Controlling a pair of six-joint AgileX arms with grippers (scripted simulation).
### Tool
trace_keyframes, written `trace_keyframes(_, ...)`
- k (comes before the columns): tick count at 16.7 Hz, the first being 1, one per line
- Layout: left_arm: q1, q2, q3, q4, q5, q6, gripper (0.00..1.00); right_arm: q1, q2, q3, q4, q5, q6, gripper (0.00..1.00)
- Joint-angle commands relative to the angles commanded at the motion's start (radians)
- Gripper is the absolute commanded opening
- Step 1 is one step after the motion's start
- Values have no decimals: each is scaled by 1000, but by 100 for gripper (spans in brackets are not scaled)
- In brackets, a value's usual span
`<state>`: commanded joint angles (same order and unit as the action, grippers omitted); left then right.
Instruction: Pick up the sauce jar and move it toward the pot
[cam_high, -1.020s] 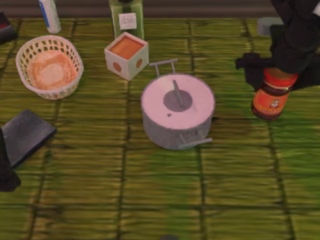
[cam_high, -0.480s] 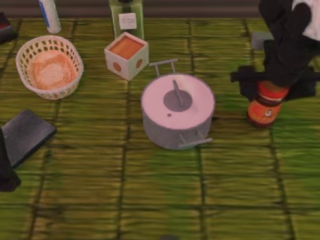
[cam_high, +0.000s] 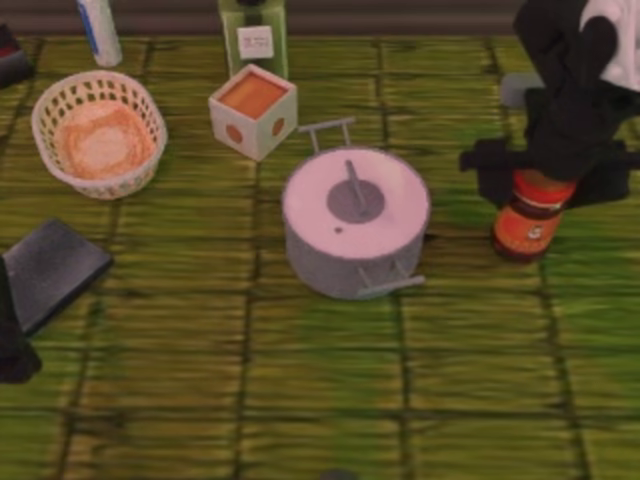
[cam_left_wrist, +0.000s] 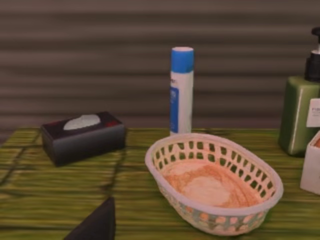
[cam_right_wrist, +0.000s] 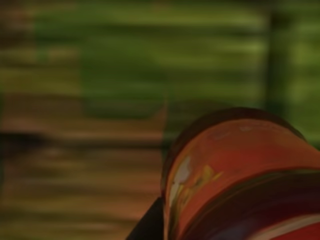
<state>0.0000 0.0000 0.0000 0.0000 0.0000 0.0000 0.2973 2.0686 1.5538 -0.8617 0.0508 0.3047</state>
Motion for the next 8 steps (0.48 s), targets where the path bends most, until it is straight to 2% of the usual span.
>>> trace_keyframes(8,0,0,0,0,0,0,100,0,0,0,0,0,0,83)
